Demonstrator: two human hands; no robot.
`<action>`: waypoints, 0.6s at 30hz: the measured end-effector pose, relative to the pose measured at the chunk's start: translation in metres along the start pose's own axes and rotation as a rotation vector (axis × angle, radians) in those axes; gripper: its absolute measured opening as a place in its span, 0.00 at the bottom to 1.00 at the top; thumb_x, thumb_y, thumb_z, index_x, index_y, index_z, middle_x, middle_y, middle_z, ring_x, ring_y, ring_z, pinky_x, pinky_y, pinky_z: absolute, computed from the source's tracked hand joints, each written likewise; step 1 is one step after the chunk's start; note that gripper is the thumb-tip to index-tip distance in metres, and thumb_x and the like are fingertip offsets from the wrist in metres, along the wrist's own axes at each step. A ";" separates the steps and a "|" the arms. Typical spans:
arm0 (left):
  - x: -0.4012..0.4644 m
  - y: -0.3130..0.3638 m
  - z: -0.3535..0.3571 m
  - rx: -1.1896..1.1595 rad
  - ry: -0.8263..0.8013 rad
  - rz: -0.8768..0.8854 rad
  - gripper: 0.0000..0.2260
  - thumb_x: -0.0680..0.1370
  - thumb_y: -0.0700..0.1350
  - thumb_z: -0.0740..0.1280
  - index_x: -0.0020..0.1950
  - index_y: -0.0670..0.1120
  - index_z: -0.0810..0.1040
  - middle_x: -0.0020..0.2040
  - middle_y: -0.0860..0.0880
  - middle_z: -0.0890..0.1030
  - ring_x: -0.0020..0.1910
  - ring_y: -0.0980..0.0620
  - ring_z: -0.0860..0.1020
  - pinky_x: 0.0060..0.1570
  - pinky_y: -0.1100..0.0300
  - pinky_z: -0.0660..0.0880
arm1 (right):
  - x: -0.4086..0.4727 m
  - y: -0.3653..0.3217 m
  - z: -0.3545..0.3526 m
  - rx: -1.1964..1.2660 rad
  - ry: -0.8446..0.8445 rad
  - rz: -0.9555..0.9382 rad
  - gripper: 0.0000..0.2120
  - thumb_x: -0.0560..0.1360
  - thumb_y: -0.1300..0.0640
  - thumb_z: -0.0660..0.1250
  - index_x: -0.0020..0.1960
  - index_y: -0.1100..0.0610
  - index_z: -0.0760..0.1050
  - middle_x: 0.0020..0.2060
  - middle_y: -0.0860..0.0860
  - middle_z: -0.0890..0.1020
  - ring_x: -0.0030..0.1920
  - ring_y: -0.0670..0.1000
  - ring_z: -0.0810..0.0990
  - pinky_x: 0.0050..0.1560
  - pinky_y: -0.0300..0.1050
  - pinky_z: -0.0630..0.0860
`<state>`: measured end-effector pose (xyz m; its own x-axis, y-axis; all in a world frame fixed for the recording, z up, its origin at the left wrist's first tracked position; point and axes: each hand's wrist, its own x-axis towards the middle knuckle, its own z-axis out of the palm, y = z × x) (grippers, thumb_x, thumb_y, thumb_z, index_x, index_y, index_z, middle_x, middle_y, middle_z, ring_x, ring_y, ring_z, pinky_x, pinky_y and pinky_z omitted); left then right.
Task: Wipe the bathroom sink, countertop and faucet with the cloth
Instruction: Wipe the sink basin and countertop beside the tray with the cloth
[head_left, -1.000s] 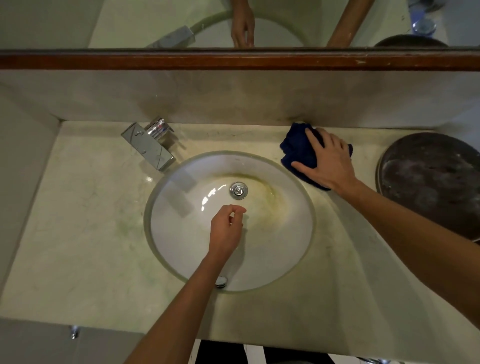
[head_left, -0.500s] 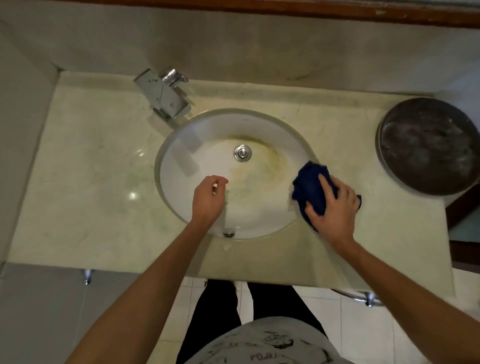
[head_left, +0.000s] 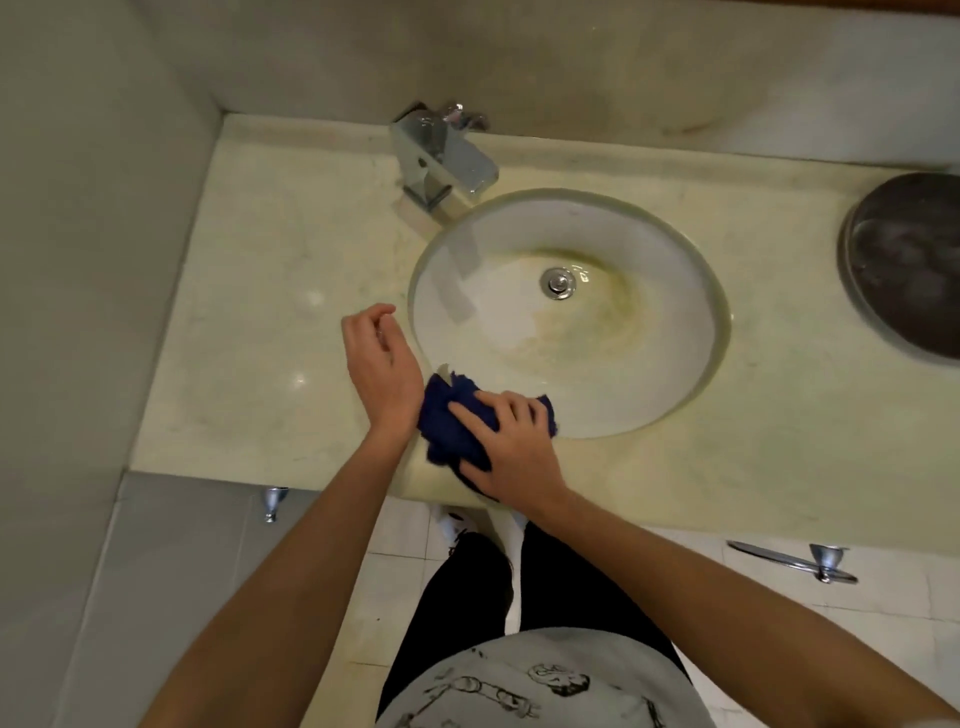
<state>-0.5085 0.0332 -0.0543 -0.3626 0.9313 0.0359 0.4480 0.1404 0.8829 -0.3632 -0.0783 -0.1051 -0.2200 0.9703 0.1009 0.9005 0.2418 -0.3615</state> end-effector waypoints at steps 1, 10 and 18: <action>0.004 -0.005 -0.008 -0.006 0.044 -0.006 0.11 0.85 0.43 0.56 0.59 0.43 0.77 0.55 0.48 0.77 0.48 0.60 0.75 0.50 0.69 0.71 | 0.018 -0.010 0.006 -0.003 -0.007 -0.009 0.28 0.73 0.41 0.68 0.71 0.48 0.76 0.64 0.55 0.78 0.60 0.61 0.76 0.57 0.57 0.68; -0.008 -0.045 -0.028 0.109 0.003 0.111 0.08 0.82 0.39 0.61 0.56 0.41 0.78 0.51 0.46 0.78 0.49 0.48 0.76 0.51 0.48 0.75 | 0.203 -0.034 0.029 -0.030 -0.076 0.193 0.29 0.75 0.41 0.66 0.75 0.45 0.68 0.71 0.55 0.68 0.63 0.61 0.71 0.57 0.59 0.71; -0.047 -0.044 0.004 0.356 -0.194 0.352 0.10 0.79 0.41 0.62 0.56 0.43 0.80 0.56 0.46 0.80 0.53 0.46 0.77 0.51 0.51 0.73 | 0.246 0.038 -0.001 0.345 0.009 0.232 0.29 0.73 0.52 0.69 0.73 0.51 0.73 0.64 0.58 0.76 0.60 0.61 0.78 0.61 0.51 0.75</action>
<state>-0.5075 -0.0155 -0.0970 0.0022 0.9829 0.1841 0.7770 -0.1176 0.6184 -0.3828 0.1694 -0.0933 -0.0214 0.9997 -0.0120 0.7472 0.0080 -0.6645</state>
